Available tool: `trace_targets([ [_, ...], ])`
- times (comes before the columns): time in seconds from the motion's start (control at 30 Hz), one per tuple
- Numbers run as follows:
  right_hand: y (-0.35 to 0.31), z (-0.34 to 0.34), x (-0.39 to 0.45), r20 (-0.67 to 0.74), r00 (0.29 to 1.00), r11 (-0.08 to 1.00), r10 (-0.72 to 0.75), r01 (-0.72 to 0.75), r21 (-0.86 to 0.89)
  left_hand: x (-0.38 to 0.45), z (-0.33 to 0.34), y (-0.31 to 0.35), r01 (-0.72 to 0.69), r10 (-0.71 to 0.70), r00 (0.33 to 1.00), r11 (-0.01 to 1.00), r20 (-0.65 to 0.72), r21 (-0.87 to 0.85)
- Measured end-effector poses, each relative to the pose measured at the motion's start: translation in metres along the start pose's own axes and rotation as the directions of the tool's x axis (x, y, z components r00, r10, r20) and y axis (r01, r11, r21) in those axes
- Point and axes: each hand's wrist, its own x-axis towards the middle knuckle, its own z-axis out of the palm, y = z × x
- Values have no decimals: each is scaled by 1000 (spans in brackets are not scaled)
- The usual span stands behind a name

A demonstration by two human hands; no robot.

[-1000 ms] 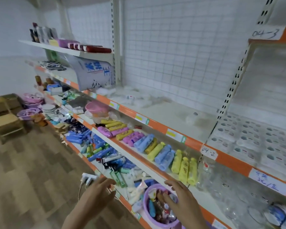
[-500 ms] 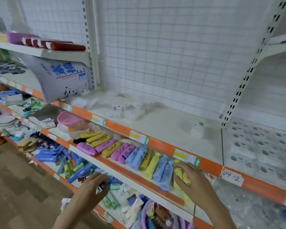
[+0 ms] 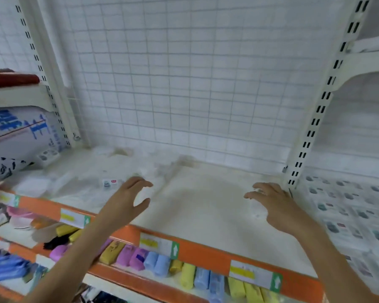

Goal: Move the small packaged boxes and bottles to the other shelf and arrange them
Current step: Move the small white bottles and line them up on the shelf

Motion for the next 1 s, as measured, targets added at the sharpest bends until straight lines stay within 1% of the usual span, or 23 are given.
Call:
trace_targets([
  [0.07,7,-1,10,87,996,999,-3,6,-43,29,0,-16,-21,20,999,998,31,54],
  [0.17,10,-3,24,203,979,997,1,16,-80,66,-1,-38,-51,34,995,982,93,180],
  [0.23,8,-6,34,263,965,992,1,31,-119,88,-3,-51,-68,22,982,967,185,246],
  [0.33,3,-12,50,330,944,985,12,46,-166,115,-7,-71,-103,-65,918,914,391,394],
  [0.37,1,-13,54,345,938,985,21,39,-166,121,-6,-77,-127,-77,896,899,437,419],
  [0.43,-8,-17,64,350,935,992,49,-4,-128,129,-4,-85,-169,-73,856,897,512,409],
  [0.53,-22,-13,81,279,956,996,90,-85,-29,138,1,-93,-184,-14,819,941,574,285],
  [0.6,-27,-4,94,223,969,988,111,-132,81,145,3,-94,-174,16,819,960,573,221],
  [0.7,-37,11,109,184,971,962,151,-187,201,152,4,-89,-163,59,835,976,547,143],
  [0.77,-46,18,118,155,972,934,175,-214,288,155,5,-84,-96,75,851,995,519,14],
  [0.83,-55,22,125,119,972,879,202,-233,415,157,6,-72,-23,102,872,986,479,-168],
  [0.87,-59,24,128,95,970,831,224,-241,501,158,10,-67,7,116,884,965,454,-261],
  [0.9,-63,25,129,71,964,758,255,-245,604,160,14,-61,43,120,891,937,437,-346],
  [0.97,-74,26,131,41,947,536,320,-217,816,160,25,-46,161,93,895,843,436,-513],
  [1.0,-76,28,133,43,935,403,351,-193,895,161,31,-41,257,67,883,758,464,-600],
])
